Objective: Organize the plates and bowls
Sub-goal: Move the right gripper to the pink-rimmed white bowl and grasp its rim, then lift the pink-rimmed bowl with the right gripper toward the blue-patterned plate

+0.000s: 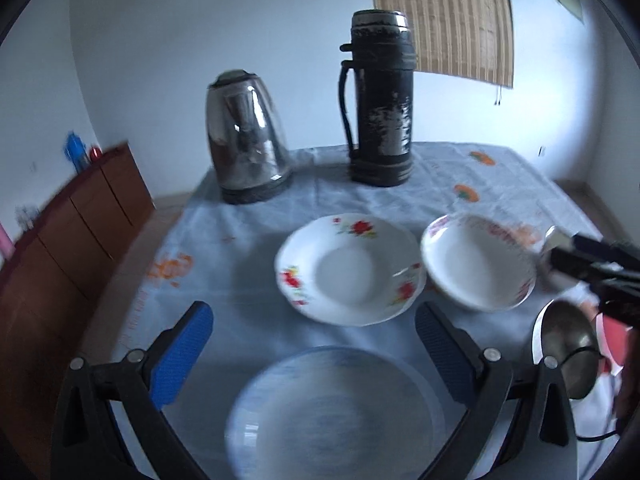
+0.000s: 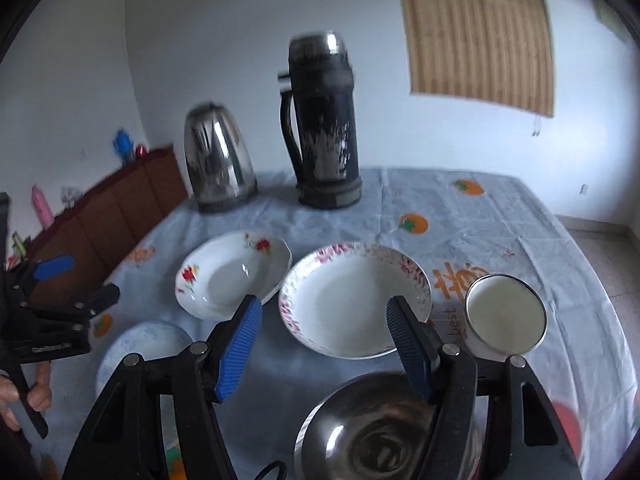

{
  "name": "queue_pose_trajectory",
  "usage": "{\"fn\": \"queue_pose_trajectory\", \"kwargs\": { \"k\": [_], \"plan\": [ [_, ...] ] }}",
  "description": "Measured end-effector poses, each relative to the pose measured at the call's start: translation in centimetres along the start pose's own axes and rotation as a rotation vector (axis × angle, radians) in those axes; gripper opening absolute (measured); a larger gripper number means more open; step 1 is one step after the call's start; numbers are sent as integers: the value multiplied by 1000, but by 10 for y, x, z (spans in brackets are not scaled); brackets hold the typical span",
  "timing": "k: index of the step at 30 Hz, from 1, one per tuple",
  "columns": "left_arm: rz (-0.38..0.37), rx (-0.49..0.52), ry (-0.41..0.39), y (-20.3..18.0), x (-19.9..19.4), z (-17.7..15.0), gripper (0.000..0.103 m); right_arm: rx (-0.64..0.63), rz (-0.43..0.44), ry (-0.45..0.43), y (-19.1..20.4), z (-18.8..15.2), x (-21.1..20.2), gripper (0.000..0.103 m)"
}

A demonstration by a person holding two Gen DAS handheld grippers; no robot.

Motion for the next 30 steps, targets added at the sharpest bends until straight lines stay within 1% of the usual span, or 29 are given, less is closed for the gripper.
{"fn": "queue_pose_trajectory", "kwargs": {
  "k": [2, 4, 6, 7, 10, 11, 12, 13, 14, 15, 18, 20, 21, 22, 25, 27, 28, 30],
  "plan": [
    [-45, -83, 42, -19, 10, -2, 103, -6, 27, 85, -14, 7, 18, 67],
    [-87, -159, 102, -40, 23, -8, 101, -2, 19, 158, -33, 15, 40, 67],
    [-115, -244, 153, -62, 37, -15, 99, 34, 20, 200, -53, 23, 60, 65],
    [-130, -277, 174, -72, 44, -18, 98, 49, 38, 231, -59, 26, 70, 64],
    [-137, -335, 245, -95, 63, -26, 98, 70, 54, 325, -72, 27, 99, 60],
    [-141, -360, 278, -101, 71, -30, 96, 57, 52, 350, -74, 26, 108, 58],
    [-145, -377, 302, -106, 76, -32, 92, 39, 43, 378, -77, 25, 117, 54],
    [-154, -393, 330, -111, 83, -35, 84, 30, 40, 395, -78, 24, 123, 49],
    [-167, -403, 361, -114, 89, -37, 81, 27, 41, 417, -79, 24, 129, 49],
    [-169, -409, 381, -116, 95, -39, 81, 28, 43, 439, -81, 23, 135, 49],
    [-154, -449, 395, -116, 108, -41, 79, 12, 28, 473, -89, 23, 148, 49],
    [-183, -491, 405, -117, 114, -41, 70, 24, 42, 487, -92, 23, 155, 48],
    [-194, -507, 410, -118, 117, -41, 69, 33, 63, 499, -92, 21, 157, 42],
    [-201, -519, 413, -119, 119, -42, 69, 33, 73, 510, -91, 20, 160, 34],
    [-208, -520, 450, -125, 129, -47, 68, -24, 49, 528, -87, 15, 170, 29],
    [-241, -536, 468, -129, 136, -49, 62, -37, 39, 550, -85, 9, 175, 27],
    [-253, -544, 478, -129, 139, -50, 57, -38, 38, 561, -86, 6, 177, 26],
    [-281, -556, 471, -130, 147, -48, 49, -33, 45, 562, -87, 3, 180, 25]
  ]
}}
Point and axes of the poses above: each gripper's, at about its wrist camera, not at the fingertips, and x roughly the way its jaws point, y to its left, z to its top, the point moved 9 cm from there along x, roughly the way its jaws point, and after that the axes turned 5 degrees about -z, right-handed, at the moved point
